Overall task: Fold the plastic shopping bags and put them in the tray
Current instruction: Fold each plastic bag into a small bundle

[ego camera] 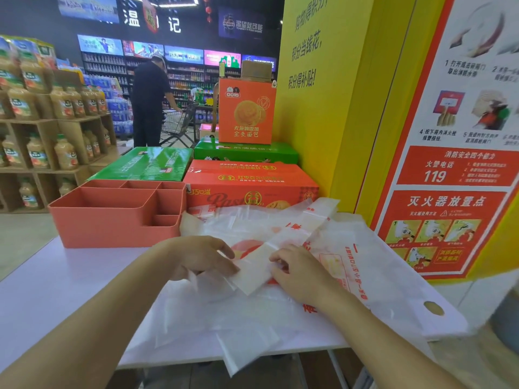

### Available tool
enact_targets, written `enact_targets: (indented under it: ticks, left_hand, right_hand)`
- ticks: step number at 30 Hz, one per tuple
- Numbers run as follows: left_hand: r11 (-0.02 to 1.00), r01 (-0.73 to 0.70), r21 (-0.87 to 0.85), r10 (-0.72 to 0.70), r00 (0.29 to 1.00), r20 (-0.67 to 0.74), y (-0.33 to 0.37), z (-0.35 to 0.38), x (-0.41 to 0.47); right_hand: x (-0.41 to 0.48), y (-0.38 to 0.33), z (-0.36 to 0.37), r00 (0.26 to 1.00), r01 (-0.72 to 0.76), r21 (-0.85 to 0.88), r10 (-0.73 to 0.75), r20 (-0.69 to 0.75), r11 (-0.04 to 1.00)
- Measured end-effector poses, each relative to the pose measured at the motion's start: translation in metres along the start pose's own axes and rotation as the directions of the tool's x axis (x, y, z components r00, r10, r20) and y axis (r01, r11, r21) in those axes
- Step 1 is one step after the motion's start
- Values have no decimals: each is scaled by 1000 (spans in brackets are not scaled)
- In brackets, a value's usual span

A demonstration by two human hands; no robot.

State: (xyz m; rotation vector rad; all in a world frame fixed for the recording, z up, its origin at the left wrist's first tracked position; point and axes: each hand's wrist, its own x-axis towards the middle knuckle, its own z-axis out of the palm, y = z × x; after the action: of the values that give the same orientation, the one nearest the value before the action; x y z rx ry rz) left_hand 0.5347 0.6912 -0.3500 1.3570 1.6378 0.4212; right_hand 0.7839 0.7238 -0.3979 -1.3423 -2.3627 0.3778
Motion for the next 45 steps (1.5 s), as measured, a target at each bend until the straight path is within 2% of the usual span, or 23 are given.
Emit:
enact_targets:
  ticks: [3, 6, 12, 17, 21, 26, 31, 35, 40, 45]
  left_hand:
    - [987, -25, -159, 34, 998, 57, -5, 3, 0]
    - [960, -44, -278, 72, 993, 93, -8, 10, -2]
    - [941, -67, -331, 91, 994, 59, -16, 17, 4]
    - [914, -50, -403, 71, 997, 36, -20, 17, 5]
    - [888, -105, -447, 153, 985, 73, -25, 16, -1]
    - [797, -102, -595, 243, 956, 162, -34, 10, -8]
    - [809, -133, -572, 312, 923, 227, -39, 5, -10]
    - [790, -172, -589, 392, 879, 270, -44, 2, -8]
    - [845, -178, -505, 312, 930, 195, -38, 11, -7]
    - [901, -204, -383, 224, 975, 9, -28, 26, -4]
  right_hand:
    - [-3, -6, 0, 1000, -21, 12, 21, -2, 1000]
    - [-7, -14, 0, 997, -65, 97, 68, -31, 993]
    - [-9, -35, -4, 990, -143, 352, 133, 53, 925]
    - [-13, -47, -4, 981, -182, 294, 152, 123, 938]
    - [-14, -49, 0, 968, -220, 199, 188, 166, 955]
    - [-16, -48, 4, 969, -234, 283, 201, 142, 930]
    - [-14, -43, 7, 967, -254, 362, 226, 120, 897]
    - [-18, -39, 10, 969, -246, 358, 221, 108, 901]
    - [-20, -37, 13, 972, -235, 356, 210, 108, 904]
    - [-21, -36, 15, 975, -221, 362, 198, 100, 905]
